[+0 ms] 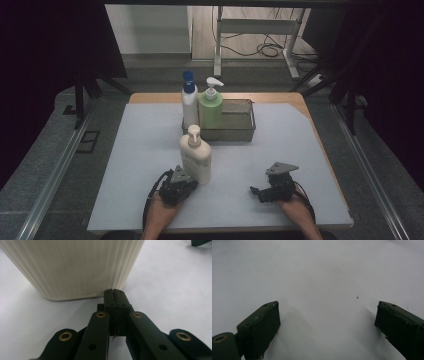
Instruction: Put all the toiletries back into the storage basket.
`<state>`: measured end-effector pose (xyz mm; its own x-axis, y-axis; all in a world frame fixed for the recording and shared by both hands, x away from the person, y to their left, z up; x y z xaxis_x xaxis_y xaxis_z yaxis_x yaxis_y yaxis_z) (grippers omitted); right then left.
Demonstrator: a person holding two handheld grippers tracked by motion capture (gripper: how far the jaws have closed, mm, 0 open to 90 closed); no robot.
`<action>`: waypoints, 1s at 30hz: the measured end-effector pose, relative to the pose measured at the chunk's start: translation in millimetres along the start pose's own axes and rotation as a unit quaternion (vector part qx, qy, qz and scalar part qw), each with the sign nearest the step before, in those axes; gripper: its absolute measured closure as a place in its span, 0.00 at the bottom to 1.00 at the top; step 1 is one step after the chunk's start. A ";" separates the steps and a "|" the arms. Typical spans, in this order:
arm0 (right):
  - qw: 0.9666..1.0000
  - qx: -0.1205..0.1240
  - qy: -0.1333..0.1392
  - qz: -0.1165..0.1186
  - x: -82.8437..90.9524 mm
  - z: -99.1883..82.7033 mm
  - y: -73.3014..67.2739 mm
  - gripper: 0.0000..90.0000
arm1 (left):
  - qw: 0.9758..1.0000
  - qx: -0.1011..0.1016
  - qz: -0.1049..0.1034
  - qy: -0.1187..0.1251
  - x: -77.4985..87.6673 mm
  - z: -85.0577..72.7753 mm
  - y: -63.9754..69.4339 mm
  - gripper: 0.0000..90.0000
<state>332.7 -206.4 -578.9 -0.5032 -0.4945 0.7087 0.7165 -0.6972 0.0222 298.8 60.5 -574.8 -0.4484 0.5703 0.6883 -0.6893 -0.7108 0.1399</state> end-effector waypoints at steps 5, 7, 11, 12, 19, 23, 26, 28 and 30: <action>1.000 0.002 0.001 -0.001 0.4 0.4 -0.3 0.07 | 1.000 -0.003 0.004 -0.001 4.2 -2.3 1.5 0.93; 1.000 0.003 0.002 -0.002 0.7 0.5 -0.2 0.07 | 1.000 0.000 0.005 0.002 7.5 -2.7 0.4 0.90; 1.000 0.004 0.001 0.000 1.1 0.8 -1.6 0.06 | 1.000 0.003 0.016 0.003 14.3 -4.7 -4.4 0.82; 1.000 0.005 0.002 0.001 1.2 1.2 -2.3 0.06 | 1.000 0.004 0.021 0.004 15.8 -5.5 -6.0 0.80; 0.999 0.018 0.023 0.015 3.8 9.5 -10.4 0.06 | 0.999 0.007 0.049 0.002 23.7 -9.7 -18.1 0.66; 0.999 0.024 0.029 0.029 4.2 12.6 -16.1 0.06 | 0.998 0.009 0.061 0.003 25.7 -11.8 -24.4 0.56; 0.999 0.033 0.024 0.033 3.5 13.2 -19.3 0.05 | 0.997 0.012 0.072 -0.002 26.1 -14.6 -29.9 0.51; 0.998 0.033 0.025 0.040 3.0 14.2 -21.4 0.04 | 0.997 0.020 0.080 -0.002 26.2 -16.1 -34.5 0.46; 0.998 0.030 0.026 0.046 2.3 15.5 -23.4 0.01 | 0.996 0.029 0.085 -0.001 26.5 -17.2 -38.3 0.41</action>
<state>322.2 -183.2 -566.9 -0.4567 -0.5819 0.6729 0.7877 -0.6161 0.0019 303.5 109.9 -574.1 -0.5555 0.4383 0.7066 -0.5694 -0.8198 0.0610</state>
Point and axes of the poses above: each handheld gripper's, and its own axes: x roughly backward along the jaws, z roughly out of its top, y roughly to its right, the point moved 8 cm from there along -x, roughly forward along the jaws, and after that the axes turned 2 degrees about x, right-handed, at the moved point
